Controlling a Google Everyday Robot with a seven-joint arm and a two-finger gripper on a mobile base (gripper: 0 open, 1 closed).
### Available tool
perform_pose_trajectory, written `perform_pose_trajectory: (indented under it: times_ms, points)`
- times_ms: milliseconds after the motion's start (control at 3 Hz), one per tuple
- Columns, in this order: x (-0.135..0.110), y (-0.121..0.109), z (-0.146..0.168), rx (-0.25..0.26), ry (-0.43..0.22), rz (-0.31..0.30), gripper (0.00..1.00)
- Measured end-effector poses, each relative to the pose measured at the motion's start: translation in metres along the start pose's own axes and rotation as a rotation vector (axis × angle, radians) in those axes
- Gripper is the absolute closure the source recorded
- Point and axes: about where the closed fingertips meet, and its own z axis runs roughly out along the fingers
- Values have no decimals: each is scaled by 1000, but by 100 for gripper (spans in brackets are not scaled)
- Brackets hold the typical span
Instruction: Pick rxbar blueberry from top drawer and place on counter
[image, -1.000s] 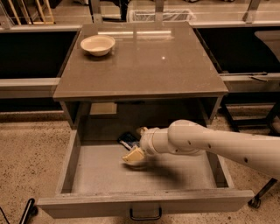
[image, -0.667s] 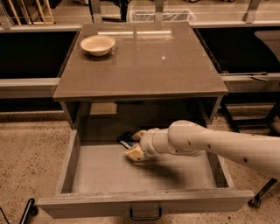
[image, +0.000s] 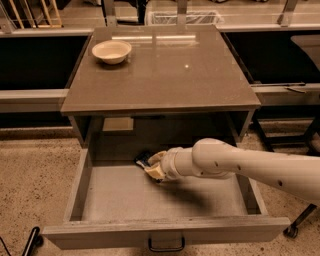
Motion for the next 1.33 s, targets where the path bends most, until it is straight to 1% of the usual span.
perform_pose_trajectory:
  times_ms: [333,667,1000,1333]
  points:
    - [-7,3,-3,-19,-15,-19,94]
    - [-16,7,-8,-41,-33,-47,70]
    - [-23,12,-13,-59,-45,-72,73]
    - [-31,16,-20,-82,-57,-106,96]
